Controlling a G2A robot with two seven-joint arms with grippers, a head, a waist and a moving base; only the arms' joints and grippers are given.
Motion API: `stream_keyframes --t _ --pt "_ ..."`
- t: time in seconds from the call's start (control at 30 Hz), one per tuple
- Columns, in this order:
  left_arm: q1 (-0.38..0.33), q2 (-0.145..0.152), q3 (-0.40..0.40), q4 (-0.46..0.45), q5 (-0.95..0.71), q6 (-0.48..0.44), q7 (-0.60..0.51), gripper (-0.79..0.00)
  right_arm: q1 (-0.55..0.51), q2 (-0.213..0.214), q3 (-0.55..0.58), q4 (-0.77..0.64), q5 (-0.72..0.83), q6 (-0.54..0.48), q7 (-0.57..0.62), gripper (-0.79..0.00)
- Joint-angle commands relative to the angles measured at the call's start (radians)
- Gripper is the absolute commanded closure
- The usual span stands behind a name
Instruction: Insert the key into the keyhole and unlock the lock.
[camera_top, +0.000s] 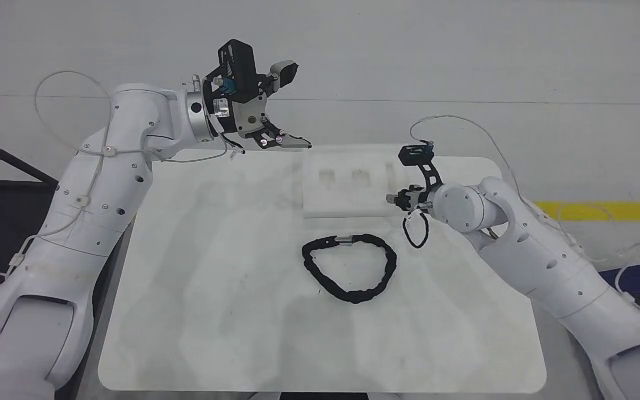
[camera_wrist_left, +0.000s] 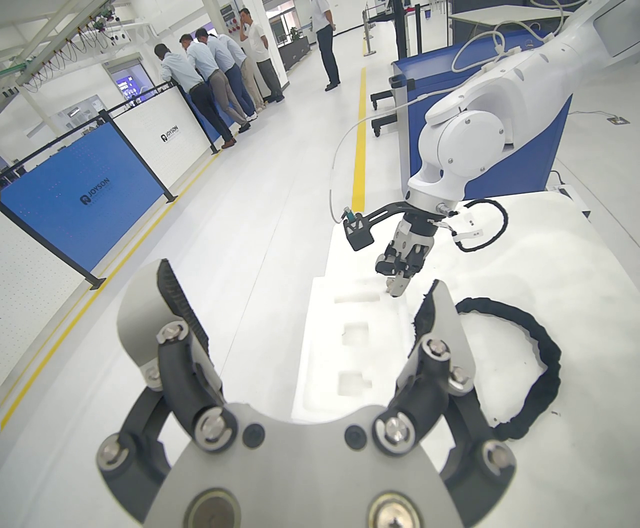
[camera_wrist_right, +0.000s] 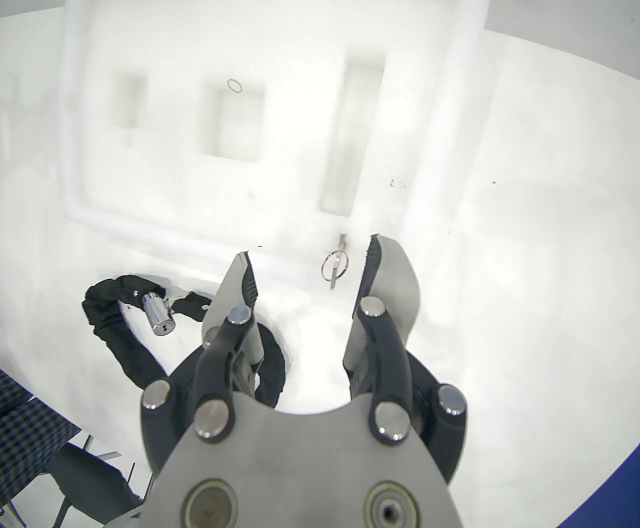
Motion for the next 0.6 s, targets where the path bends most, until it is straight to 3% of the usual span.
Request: stream_keyframes --t 0.0,0.57 --pt "0.0 0.0 0.0 0.0 0.0 0.0 0.0 -0.785 -0.003 -0.004 0.003 0.006 -0.011 0.011 0.001 -0.351" --pt "0.0 0.0 0.0 0.0 0.0 0.0 0.0 -0.785 -0.03 -0.037 0.035 0.037 -0.037 0.011 0.032 -0.222"
